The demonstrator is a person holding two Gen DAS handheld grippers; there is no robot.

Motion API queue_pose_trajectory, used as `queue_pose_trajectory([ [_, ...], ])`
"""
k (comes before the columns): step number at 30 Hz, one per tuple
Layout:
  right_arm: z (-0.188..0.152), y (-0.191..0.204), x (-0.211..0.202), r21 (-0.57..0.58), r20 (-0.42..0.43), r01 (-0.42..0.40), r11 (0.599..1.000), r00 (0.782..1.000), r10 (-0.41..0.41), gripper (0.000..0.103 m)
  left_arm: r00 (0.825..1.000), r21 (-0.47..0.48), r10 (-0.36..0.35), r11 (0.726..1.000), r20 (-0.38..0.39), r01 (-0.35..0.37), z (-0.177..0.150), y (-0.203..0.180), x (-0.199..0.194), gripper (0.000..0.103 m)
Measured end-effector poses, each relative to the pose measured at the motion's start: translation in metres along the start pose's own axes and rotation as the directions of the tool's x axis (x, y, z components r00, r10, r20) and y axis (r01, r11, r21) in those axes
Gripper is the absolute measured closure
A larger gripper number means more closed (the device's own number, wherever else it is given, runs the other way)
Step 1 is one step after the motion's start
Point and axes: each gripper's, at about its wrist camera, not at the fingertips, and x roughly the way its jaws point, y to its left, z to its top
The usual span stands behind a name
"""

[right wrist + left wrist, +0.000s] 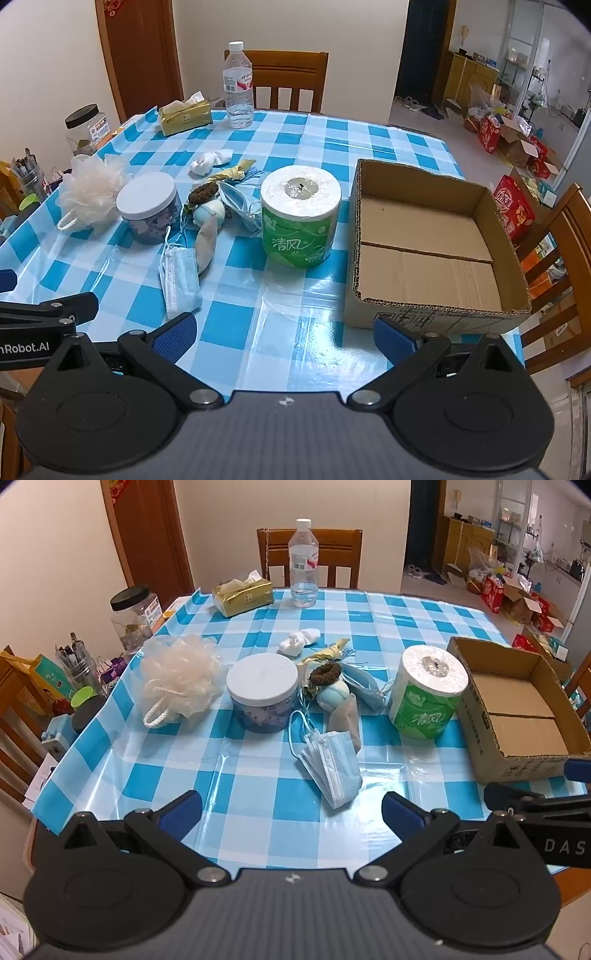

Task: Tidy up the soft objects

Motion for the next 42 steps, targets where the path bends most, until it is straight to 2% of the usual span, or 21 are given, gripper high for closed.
queue_pose_trajectory([
  [9,0.000,-0.002,-0.002,0.004,0.000,-0.006,1.000,1.000,0.006,0.000,1.000,-0.011,0.008,1.000,0.022,-0.008,-0.005,0.001,-0.010,0.001],
  [10,-0.006,0.001,-0.003,0.002,-0.002,-0.005,1.000,1.000,0.005,0.000,1.000,-0.003,0.001,1.000,-0.005,-0.001,0.000,-0.001,-0.005,0.001],
  [42,-0.004,-0.006,-0.012,-0.001,0.022,-0.025,1.000,0.999,0.025,0.000,1.000,-0.001,0.005,1.000,0.002,-0.005,0.003,-0.003,-0.009,0.001],
])
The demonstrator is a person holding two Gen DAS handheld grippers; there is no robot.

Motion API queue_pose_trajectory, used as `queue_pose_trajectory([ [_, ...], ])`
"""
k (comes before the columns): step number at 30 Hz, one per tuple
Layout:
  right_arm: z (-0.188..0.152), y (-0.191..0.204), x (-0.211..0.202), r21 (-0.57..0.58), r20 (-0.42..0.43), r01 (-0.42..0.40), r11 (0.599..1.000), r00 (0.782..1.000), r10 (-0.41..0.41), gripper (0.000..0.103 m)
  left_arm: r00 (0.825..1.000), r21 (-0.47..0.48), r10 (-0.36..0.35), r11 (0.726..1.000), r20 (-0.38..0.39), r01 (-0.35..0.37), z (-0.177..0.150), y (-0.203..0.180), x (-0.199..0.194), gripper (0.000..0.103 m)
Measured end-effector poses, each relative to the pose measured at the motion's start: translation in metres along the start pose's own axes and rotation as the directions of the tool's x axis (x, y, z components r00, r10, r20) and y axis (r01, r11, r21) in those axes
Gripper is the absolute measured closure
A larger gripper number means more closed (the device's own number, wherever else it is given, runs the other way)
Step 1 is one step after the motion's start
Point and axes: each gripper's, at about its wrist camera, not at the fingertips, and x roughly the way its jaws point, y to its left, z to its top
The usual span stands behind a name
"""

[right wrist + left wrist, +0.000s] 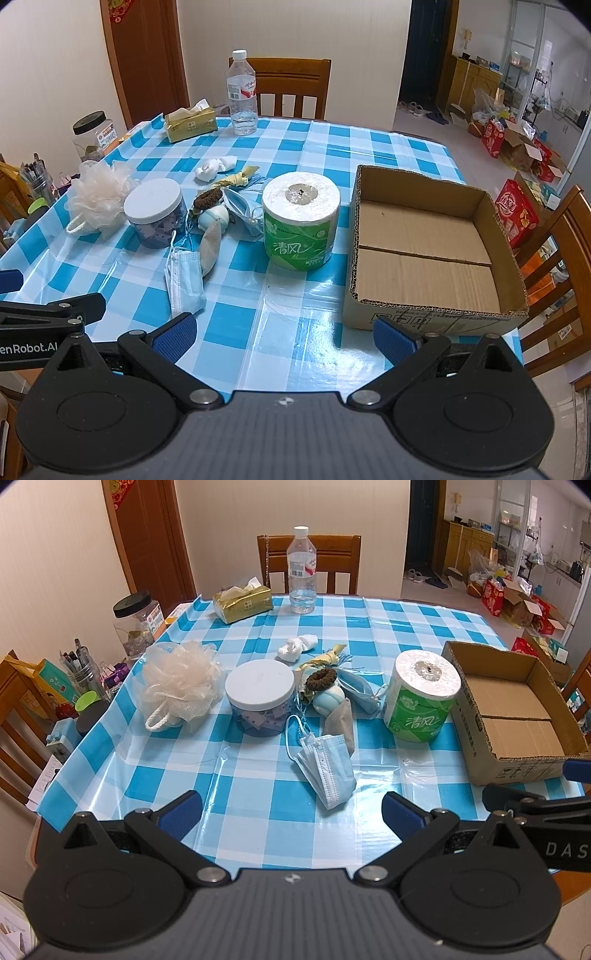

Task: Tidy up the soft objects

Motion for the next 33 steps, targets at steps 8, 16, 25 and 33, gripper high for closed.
queue_pose_trajectory([
  [8,0.000,-0.001,-0.001,-0.009,0.008,-0.012,1.000,1.000,0.012,0.000,1.000,0.000,0.006,1.000,0.006,-0.006,0.002,-0.001,-0.005,0.001],
  [16,-0.002,-0.005,-0.003,-0.015,0.013,-0.023,1.000,1.000,0.023,0.000,1.000,0.002,0.009,1.000,0.008,-0.009,0.004,-0.001,-0.008,0.001],
  [25,-0.003,-0.007,-0.007,-0.025,0.019,-0.035,0.999,0.999,0.036,0.000,1.000,0.001,0.010,1.000,0.010,-0.010,0.004,-0.004,-0.012,0.001],
  [33,-0.002,-0.005,-0.005,-0.032,0.028,-0.030,0.999,0.999,0.031,0.000,1.000,0.010,-0.004,1.000,0.016,0.004,0.006,-0.006,-0.010,0.001],
])
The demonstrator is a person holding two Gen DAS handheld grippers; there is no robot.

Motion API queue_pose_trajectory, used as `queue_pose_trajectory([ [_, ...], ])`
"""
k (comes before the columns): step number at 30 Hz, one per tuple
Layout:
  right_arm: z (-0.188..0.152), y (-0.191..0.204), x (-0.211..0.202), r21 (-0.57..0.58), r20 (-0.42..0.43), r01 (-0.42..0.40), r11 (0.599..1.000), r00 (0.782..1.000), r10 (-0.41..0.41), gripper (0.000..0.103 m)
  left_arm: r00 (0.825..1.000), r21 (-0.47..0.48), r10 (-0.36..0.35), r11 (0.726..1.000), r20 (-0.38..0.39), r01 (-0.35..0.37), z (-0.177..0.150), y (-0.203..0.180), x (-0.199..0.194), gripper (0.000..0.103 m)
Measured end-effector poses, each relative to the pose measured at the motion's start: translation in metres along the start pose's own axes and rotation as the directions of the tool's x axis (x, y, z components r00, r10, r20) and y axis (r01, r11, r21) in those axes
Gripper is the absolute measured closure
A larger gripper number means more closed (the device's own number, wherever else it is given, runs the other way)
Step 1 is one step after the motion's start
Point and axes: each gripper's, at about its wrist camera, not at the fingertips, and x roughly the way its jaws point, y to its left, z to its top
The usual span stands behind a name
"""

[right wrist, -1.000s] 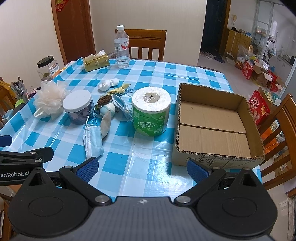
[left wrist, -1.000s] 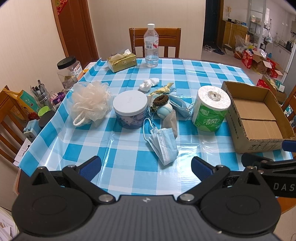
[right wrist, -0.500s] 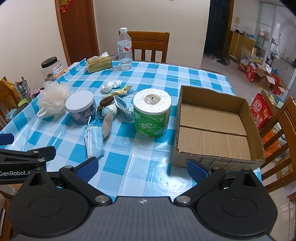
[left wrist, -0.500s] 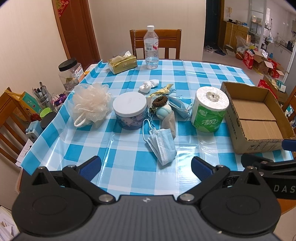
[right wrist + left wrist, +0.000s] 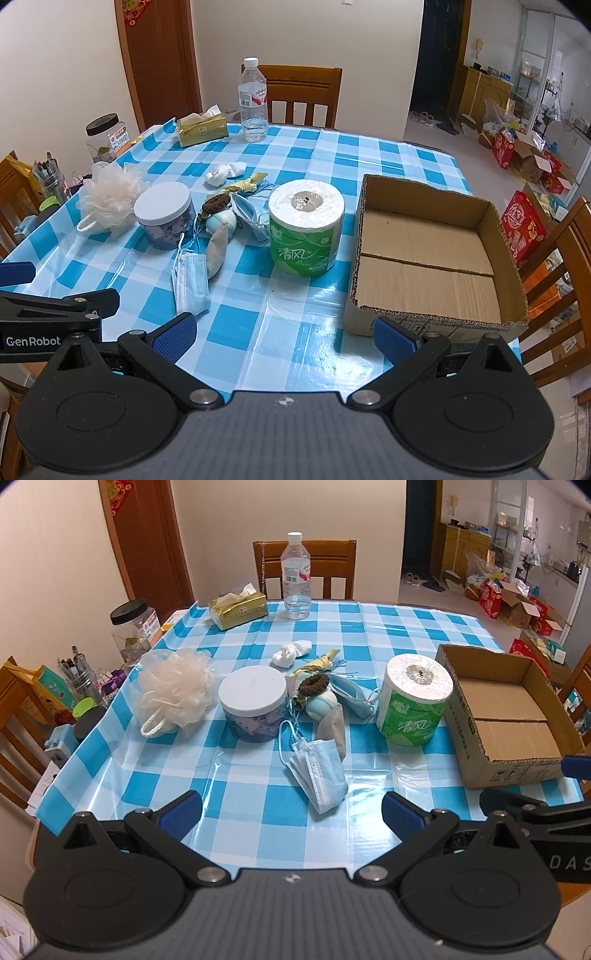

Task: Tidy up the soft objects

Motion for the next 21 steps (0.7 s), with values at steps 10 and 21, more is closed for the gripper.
queue_pose_trajectory([
  [10,0.005,0.009,0.009,-0.017,0.027,-0.026,1.000,0.999,0.026,0.000,0.998,0.033,-0.058,0.998,0.015,0.057,0.001,0.010,0.023,0.001],
  [21,0.009,0.023,0.037,-0.052,0.041,-0.036,0.998,0.998,0.038,0.000,0.993,0.085,-0.110,0.991,0.045,0.106,-0.002,0.029,0.057,0.001],
])
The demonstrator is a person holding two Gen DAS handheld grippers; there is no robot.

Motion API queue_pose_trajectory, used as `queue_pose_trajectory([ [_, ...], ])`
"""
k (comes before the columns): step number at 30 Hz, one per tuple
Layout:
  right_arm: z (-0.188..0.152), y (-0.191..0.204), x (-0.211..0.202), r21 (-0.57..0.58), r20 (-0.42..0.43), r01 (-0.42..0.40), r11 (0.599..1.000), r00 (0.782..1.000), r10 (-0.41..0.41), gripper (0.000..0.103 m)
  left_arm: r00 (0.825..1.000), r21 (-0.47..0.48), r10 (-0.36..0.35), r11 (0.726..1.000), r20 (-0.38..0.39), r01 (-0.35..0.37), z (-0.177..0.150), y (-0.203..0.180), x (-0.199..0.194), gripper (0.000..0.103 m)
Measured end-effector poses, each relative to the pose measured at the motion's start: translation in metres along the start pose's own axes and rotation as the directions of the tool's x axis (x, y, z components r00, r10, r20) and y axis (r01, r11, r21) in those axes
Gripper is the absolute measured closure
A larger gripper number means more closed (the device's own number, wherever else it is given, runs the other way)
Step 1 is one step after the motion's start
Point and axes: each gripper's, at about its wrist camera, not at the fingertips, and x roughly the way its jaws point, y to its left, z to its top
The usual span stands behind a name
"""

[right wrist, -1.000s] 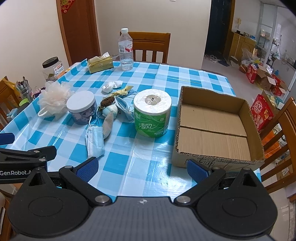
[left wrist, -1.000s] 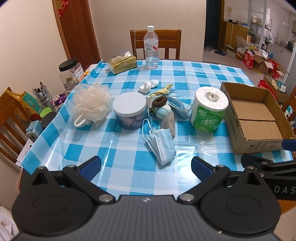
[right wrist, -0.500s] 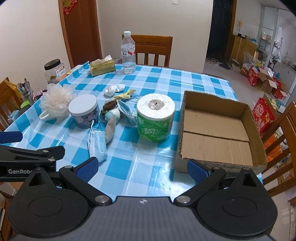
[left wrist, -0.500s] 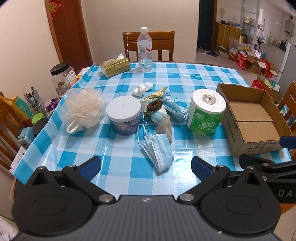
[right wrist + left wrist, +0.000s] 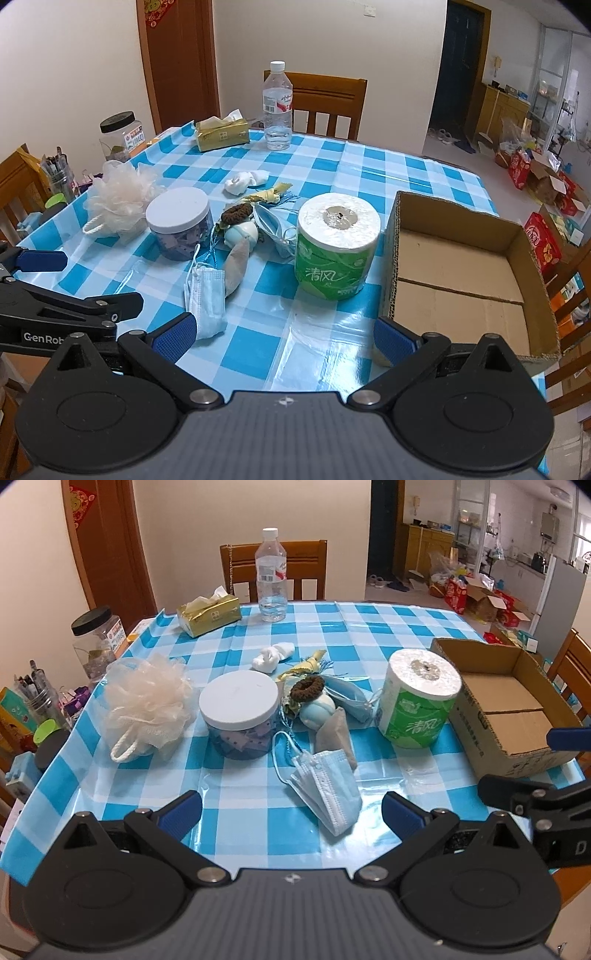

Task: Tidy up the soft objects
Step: 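Reach the right tool toward the blue face mask and grasp it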

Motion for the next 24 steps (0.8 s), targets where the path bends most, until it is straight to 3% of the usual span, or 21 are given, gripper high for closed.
queue_pose_trajectory([
  [6,0.001,0.009,0.020,-0.021,-0.012,0.000,1.000,1.000,0.000,0.000,1.000,0.009,0.002,1.000,0.016,-0.003,-0.005,0.019,0.020,0.001],
  [12,-0.001,0.024,0.044,-0.071,-0.019,-0.017,0.997,1.000,0.016,0.000,0.998,0.063,0.048,0.997,0.049,-0.051,-0.011,0.037,0.037,0.001],
  [18,-0.005,0.043,0.071,-0.087,-0.055,-0.087,0.992,0.995,0.083,0.000,1.000,0.048,0.009,0.999,-0.001,-0.009,-0.014,0.063,0.056,0.001],
  [24,-0.008,0.059,0.101,-0.096,-0.096,-0.113,0.989,0.990,0.103,0.000,0.999,0.071,0.021,0.997,-0.044,-0.018,-0.022,0.078,0.072,0.001],
])
